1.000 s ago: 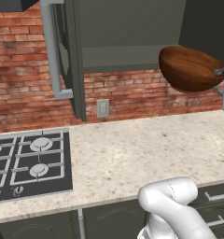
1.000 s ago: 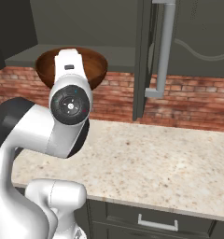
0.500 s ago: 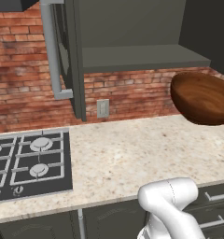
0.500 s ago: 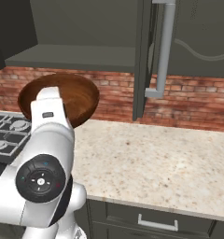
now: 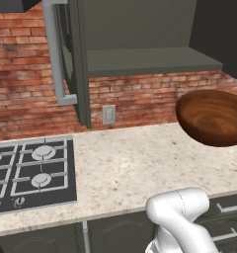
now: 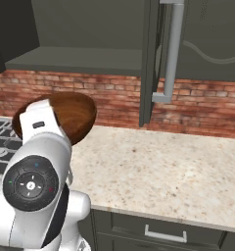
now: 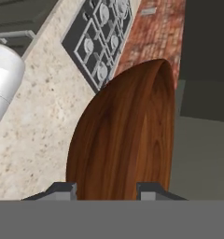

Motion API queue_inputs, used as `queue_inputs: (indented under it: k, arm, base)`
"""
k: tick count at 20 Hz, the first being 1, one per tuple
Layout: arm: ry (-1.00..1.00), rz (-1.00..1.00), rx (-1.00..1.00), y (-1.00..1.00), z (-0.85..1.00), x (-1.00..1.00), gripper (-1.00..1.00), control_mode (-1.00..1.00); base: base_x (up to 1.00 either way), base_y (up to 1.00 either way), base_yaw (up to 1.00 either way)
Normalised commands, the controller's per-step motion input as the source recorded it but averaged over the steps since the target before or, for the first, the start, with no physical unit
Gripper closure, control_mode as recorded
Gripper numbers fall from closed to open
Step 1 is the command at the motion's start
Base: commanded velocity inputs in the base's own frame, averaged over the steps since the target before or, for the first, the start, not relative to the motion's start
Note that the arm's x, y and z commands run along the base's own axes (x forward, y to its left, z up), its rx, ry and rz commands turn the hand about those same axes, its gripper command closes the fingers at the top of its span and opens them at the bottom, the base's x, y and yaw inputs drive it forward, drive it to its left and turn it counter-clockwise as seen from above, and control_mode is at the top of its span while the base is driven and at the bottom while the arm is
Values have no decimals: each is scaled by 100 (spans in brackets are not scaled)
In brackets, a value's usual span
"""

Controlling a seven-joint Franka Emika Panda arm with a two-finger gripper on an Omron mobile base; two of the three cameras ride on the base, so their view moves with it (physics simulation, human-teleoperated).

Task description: Pick up the bowls from the cabinet and place each bowl in front of a stool on the dining counter.

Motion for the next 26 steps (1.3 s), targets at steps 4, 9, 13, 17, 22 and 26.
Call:
queue_inputs:
  k: [4, 9, 13, 17, 22, 26]
  arm:
    - [9, 2, 0, 9, -29, 3, 100, -100]
    - [3, 0, 0, 19, -9, 0, 100, -100]
    - [1, 0, 0, 5, -10, 0, 100, -100]
    - [0, 0, 0, 1, -12, 0, 100, -100]
    - [0, 0, 0, 0, -5, -2, 100, 100]
    - [0, 0, 0, 0, 0, 0, 100, 100]
  base:
    - [0, 0, 0]
    - [0, 0, 0]
    - [0, 0, 0]
    - [0, 0, 0]
    - [-33, 0, -6]
    - [-67, -5, -28]
